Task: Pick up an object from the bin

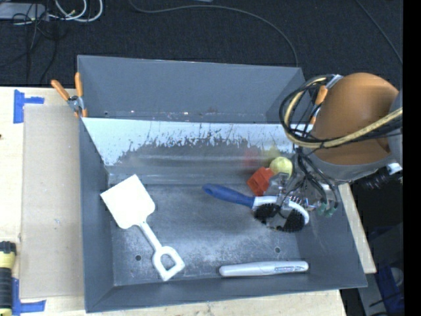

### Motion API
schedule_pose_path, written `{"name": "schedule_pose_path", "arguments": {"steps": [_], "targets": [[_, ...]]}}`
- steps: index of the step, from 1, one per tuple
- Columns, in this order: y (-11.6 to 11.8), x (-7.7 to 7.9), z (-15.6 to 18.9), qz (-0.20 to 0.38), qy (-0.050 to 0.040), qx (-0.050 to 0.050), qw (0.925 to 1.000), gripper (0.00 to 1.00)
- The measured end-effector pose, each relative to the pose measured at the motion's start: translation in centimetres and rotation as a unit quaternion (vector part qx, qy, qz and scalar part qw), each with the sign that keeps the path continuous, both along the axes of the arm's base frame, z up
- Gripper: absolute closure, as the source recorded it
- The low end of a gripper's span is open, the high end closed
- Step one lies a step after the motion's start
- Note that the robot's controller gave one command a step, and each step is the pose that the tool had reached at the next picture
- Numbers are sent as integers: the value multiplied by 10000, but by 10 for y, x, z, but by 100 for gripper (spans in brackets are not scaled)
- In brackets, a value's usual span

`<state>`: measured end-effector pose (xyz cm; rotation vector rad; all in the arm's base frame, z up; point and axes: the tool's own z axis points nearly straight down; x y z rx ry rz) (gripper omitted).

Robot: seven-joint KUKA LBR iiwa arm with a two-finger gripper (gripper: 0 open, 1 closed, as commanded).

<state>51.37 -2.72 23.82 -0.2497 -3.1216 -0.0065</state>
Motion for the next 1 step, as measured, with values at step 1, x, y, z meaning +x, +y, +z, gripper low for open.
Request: {"name": "schedule_pose_path", "arguments": {"steps": [1], "targets": [[53,-27,103,-212,-10,-3,9998,100]]}}
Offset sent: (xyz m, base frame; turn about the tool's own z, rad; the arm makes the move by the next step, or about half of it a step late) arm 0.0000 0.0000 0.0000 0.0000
